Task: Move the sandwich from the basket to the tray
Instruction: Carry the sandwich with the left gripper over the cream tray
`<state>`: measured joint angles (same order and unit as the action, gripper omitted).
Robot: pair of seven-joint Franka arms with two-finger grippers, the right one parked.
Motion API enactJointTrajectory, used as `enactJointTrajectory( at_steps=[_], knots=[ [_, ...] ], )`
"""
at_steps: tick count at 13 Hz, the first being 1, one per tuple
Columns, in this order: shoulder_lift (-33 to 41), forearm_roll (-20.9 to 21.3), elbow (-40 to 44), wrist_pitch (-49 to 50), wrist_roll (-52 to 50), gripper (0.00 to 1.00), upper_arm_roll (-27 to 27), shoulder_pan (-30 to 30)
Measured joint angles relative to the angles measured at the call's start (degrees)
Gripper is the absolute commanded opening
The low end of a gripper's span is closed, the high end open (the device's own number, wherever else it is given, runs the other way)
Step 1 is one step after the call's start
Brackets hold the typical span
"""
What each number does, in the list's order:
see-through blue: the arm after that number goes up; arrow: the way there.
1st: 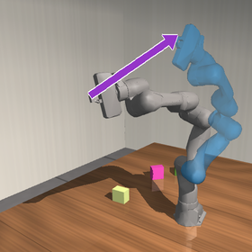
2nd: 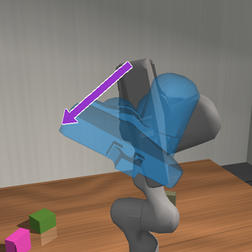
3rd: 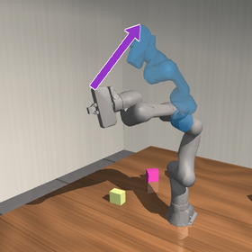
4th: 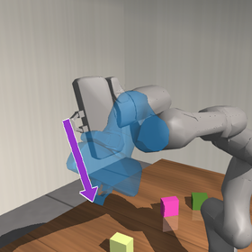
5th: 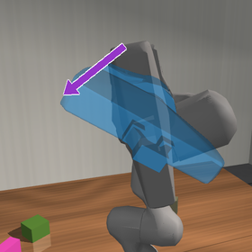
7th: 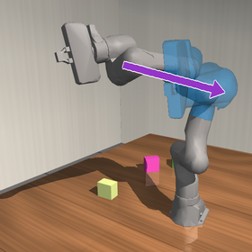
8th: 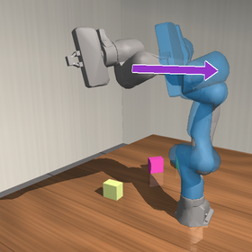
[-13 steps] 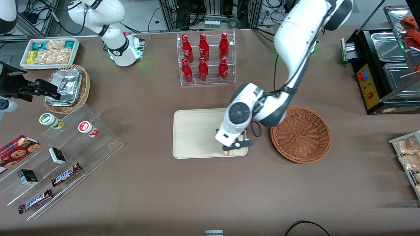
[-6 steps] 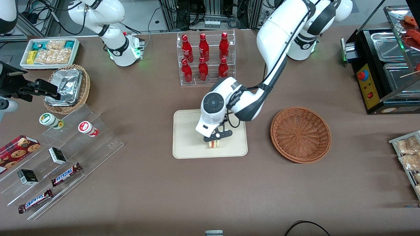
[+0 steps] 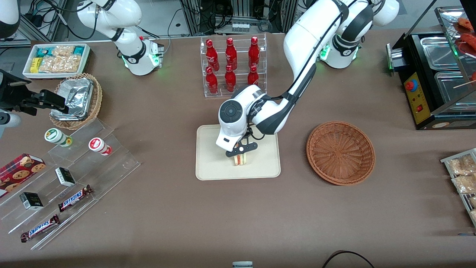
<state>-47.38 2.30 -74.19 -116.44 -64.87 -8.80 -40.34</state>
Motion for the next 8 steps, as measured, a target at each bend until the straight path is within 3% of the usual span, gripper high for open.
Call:
enactJointTrajectory(
  at_steps=[2, 3, 5, 8],
  knots=[
    [-0.5, 0.1, 0.3, 0.1, -1.0, 0.02, 0.0, 0.0],
    [-0.8, 0.1, 0.3, 0.1, -1.1, 0.19, 0.0, -0.1],
    [-1.4, 0.1, 0.5, 0.1, -1.1, 1.00, 0.0, -0.1],
    [-1.8, 0.1, 0.9, 0.1, -1.1, 1.00, 0.0, -0.1]
  ],
)
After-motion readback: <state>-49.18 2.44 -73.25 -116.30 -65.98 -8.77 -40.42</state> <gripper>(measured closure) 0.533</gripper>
